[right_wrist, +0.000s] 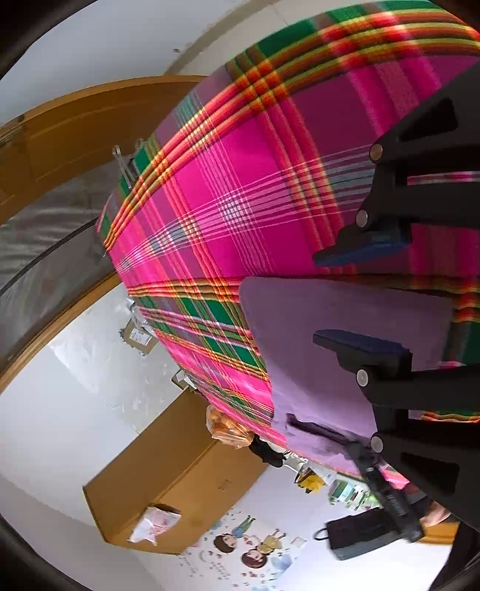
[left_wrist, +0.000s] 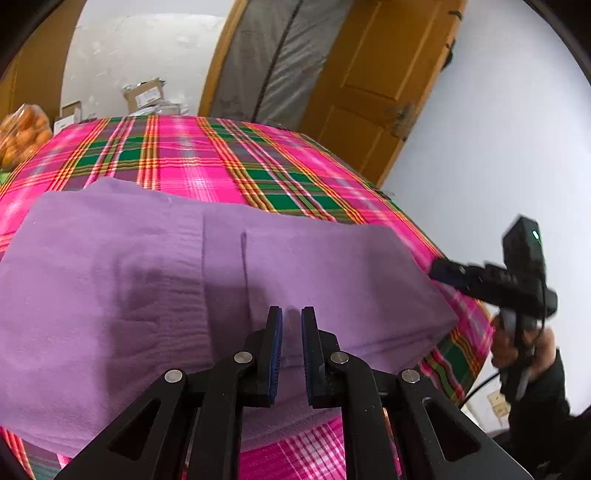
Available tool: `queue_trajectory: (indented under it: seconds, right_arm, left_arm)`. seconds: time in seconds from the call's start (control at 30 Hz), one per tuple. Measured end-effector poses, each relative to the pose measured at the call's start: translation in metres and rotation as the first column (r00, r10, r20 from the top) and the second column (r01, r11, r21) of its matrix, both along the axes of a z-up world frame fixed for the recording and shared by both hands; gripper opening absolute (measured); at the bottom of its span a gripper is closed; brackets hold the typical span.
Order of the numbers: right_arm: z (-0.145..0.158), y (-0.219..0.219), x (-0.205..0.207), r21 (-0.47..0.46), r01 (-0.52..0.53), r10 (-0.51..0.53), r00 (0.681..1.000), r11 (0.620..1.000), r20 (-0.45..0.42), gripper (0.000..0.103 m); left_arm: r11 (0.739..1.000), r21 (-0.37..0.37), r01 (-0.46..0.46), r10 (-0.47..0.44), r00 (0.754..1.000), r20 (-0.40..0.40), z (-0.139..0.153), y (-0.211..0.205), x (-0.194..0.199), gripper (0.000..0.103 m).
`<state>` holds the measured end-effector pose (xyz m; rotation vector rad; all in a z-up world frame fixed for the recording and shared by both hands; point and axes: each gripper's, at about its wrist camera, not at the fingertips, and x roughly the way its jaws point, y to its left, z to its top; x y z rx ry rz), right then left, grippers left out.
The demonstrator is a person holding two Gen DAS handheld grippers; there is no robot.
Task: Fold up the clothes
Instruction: 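Grasp the lilac sweater's side edge with the right gripper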
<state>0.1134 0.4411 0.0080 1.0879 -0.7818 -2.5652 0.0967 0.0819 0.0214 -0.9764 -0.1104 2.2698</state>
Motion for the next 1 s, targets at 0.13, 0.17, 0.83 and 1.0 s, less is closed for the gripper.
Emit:
queue_trajectory:
  seconds: [0.13,0.17,0.83,1.0]
  right_arm:
    - [-0.005,0.001,-0.013,-0.005,-0.008,0.008,0.999,1.0,0.035,0.036]
    - [-0.005,0.001,-0.015,-0.003,-0.013,0.013,0.999,1.0,0.037,0.036]
    - [-0.006,-0.013,0.011,-0.115,-0.154,0.175,0.964,0.981,0.198,0.037]
    - [-0.012,-0.011,0.006,-0.205,-0.134,0.179,0.959,0.97,0.22,0.039]
  left_arm:
    - [0.999,-0.038,0.026,-0.027,1.0,-0.012,-0.005,0.007,0.004,0.011]
    - [0.999,-0.042,0.029,-0.03,0.999,-0.013,-0.006,0.007,0.005,0.011]
    - [0.999,-0.03,0.043,-0.044,0.999,-0.025,-0.01,0.005,0.007,0.01]
    - [0.999,-0.022,0.046,-0.046,0.999,-0.022,-0.01,0.003,0.007,0.01]
